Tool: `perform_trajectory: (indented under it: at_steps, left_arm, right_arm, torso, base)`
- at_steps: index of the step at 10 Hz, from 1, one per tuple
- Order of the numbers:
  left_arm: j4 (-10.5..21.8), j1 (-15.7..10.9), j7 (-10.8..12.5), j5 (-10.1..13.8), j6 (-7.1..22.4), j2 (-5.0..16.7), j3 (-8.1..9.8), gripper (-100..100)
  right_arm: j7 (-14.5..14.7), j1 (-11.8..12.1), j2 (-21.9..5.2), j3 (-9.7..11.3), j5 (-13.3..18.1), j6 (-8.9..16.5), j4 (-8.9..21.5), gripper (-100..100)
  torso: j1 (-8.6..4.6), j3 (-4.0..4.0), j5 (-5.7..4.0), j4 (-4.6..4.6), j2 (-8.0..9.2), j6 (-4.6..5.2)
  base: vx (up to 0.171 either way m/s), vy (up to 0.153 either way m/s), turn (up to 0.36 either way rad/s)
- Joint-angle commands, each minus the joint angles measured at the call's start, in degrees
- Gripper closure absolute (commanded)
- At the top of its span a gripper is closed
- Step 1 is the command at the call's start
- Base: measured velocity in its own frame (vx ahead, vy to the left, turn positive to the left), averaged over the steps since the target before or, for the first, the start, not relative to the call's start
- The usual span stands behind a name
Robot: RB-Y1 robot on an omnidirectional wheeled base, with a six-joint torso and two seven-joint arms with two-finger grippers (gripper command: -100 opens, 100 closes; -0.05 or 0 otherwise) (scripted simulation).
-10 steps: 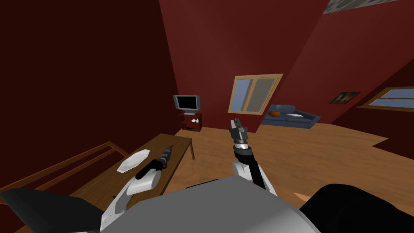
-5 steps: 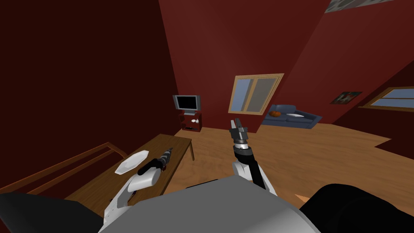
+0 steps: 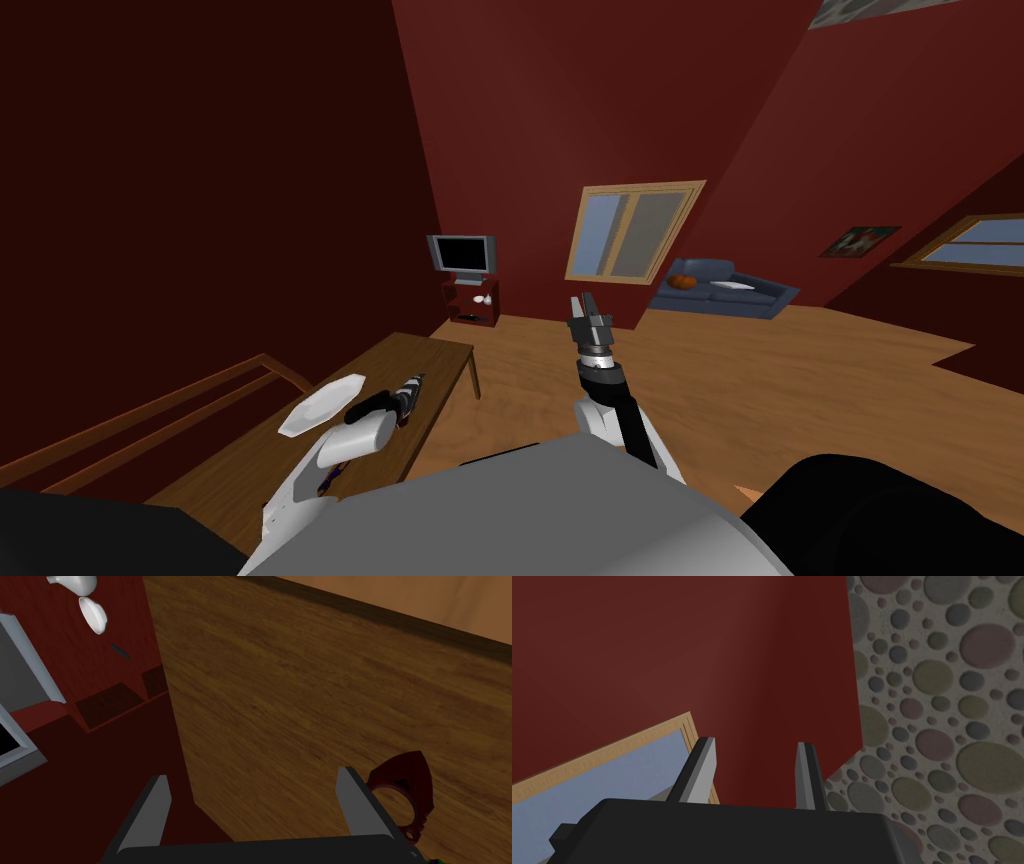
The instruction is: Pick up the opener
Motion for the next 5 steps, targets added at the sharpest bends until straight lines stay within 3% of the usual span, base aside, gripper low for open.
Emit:
perform_trajectory:
  at_steps: [1, 5]
  left_arm:
    - [1.8, -1.2, -0.4, 1.0, 2.9, 0.5, 0.73, -100]
    - [4.7, -3.1, -1.1, 2.6, 8.8, 1.3, 2.02, -100]
  right_arm:
    - [0.0, 0.0, 0.0, 0.0, 0.0, 0.0, 0.0, 0]
    - [0.0, 0.0, 0.0, 0.0, 0.0, 0.0, 0.0, 0]
  torso:
    - [0.00, 0.00, 0.00, 0.00, 0.00, 0.00]
    - [0.00, 0.01, 0.00, 0.00, 0.02, 0.00]
  base:
    - [0.033, -0.004, 0.002]
    - [0.028, -0.001, 0.002]
